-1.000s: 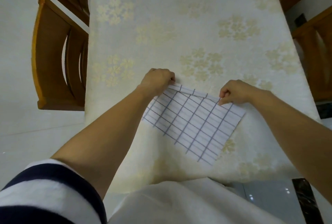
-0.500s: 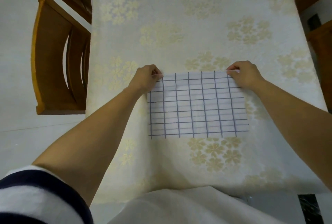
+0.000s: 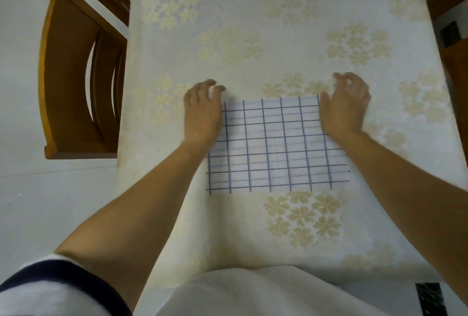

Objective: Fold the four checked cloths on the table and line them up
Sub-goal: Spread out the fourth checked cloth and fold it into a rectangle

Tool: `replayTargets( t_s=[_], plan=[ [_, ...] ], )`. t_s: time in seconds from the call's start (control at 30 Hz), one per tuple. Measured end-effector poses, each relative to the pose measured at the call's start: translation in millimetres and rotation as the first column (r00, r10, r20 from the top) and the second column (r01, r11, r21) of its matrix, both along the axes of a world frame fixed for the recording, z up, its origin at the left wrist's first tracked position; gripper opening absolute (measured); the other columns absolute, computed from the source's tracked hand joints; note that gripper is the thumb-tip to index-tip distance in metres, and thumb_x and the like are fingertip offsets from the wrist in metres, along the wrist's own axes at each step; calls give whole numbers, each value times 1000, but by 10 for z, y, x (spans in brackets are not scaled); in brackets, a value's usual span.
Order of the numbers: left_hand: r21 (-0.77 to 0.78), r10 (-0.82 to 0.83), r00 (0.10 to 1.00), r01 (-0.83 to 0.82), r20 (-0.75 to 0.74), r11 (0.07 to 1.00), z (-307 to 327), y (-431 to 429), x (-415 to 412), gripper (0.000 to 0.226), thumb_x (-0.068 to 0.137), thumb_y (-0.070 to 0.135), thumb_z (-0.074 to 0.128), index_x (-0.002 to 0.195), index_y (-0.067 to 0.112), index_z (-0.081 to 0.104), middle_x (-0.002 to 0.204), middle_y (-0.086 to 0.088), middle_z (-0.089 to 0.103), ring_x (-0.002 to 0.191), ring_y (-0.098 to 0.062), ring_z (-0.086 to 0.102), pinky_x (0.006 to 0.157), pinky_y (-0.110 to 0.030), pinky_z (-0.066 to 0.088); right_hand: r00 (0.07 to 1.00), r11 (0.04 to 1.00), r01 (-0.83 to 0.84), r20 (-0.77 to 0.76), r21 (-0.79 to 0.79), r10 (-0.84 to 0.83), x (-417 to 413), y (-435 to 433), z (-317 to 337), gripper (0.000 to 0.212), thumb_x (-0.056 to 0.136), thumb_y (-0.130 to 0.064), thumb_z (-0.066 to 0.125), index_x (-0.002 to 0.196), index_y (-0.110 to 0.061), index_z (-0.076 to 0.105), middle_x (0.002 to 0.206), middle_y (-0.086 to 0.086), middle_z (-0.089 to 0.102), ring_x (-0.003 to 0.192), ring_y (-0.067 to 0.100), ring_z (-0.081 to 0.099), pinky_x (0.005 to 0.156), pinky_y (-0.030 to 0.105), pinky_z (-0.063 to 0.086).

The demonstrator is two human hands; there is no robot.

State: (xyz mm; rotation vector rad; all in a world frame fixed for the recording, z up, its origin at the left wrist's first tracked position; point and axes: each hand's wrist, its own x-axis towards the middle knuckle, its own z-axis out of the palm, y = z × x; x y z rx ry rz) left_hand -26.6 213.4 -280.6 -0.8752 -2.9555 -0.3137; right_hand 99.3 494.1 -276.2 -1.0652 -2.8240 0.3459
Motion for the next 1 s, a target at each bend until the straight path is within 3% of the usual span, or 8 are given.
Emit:
replayTargets(
  t_s=[0.07, 0.13, 0.23, 0.37, 0.6, 0.7, 0.8, 1.0],
  plan=[
    [67, -185, 983, 183, 16, 981, -8, 229, 330, 58, 86, -7, 57, 142, 6, 47, 148, -16, 47, 139, -35, 40, 121, -49, 24, 967, 967, -253, 32, 23, 252, 10, -371, -28, 53, 105, -29, 37, 154, -13, 26, 160, 12, 26, 148, 31, 21, 123, 46, 15],
    [52, -259, 957, 254, 131, 966, -87, 457, 614, 55, 97, 3, 46, 151, 4, 37, 157, -16, 38, 148, -32, 31, 125, -48, 14, 916, 917, -394, 65, -58, 397, -2, -737, -105, 53, 106, -26, 29, 156, -12, 20, 164, 10, 19, 152, 27, 14, 124, 45, 10],
    [-56, -194, 928, 223, 317, 973, -246, 567, 712, 56, 109, 37, 21, 161, 17, 13, 169, -1, 10, 156, -22, 4, 126, -46, -2, 896, 911, -383, 177, -152, 406, 56, -938, -284, 56, 107, -31, 18, 159, -12, 7, 167, 4, 5, 153, 23, -1, 125, 44, 4],
    [-175, -130, 954, 182, 272, 968, -292, 188, 459, 62, 103, 63, 4, 159, 39, -8, 167, 11, -12, 154, -19, -13, 125, -48, -6, 898, 942, -328, 290, -64, 332, 290, -552, -369, 62, 104, -47, 3, 158, -19, -10, 165, -2, -11, 153, 22, -10, 124, 48, 2],
    [-249, -34, 960, 106, 276, 963, -223, -196, 165, 65, 100, 66, 3, 157, 39, -15, 166, 6, -21, 152, -23, -21, 124, -50, -9, 912, 979, -193, 356, -67, 204, 360, 12, -266, 69, 98, -53, -6, 158, -20, -7, 166, -1, -12, 152, 25, -11, 123, 50, -1],
    [-163, -11, 986, 38, 164, 986, -80, 41, 344, 64, 105, 45, 24, 161, 23, 0, 168, -3, -11, 155, -30, -11, 124, -53, -3, 956, 976, -215, 193, -42, 219, 252, -407, -80, 61, 104, -42, 7, 159, -15, -1, 167, 5, -4, 153, 26, -5, 124, 48, 3],
    [-1, -95, 970, 98, 222, 995, -21, 342, 753, 60, 105, 31, 32, 161, 15, 14, 169, -4, 4, 155, -28, -2, 126, -50, 0, 917, 917, -385, 73, -105, 393, 230, -1077, -34, 56, 107, -31, 16, 158, -12, 9, 166, 7, 8, 153, 25, 4, 124, 46, 9],
    [-122, -134, 945, 177, 300, 976, -326, 8, 959, 60, 106, 53, 13, 160, 34, -3, 168, 10, -9, 154, -18, -13, 125, -46, -4, 852, 904, -420, 309, -80, 423, 737, -1103, -348, 65, 104, -55, 6, 158, -22, -7, 166, -2, -8, 153, 21, -11, 124, 50, 4]
  ],
)
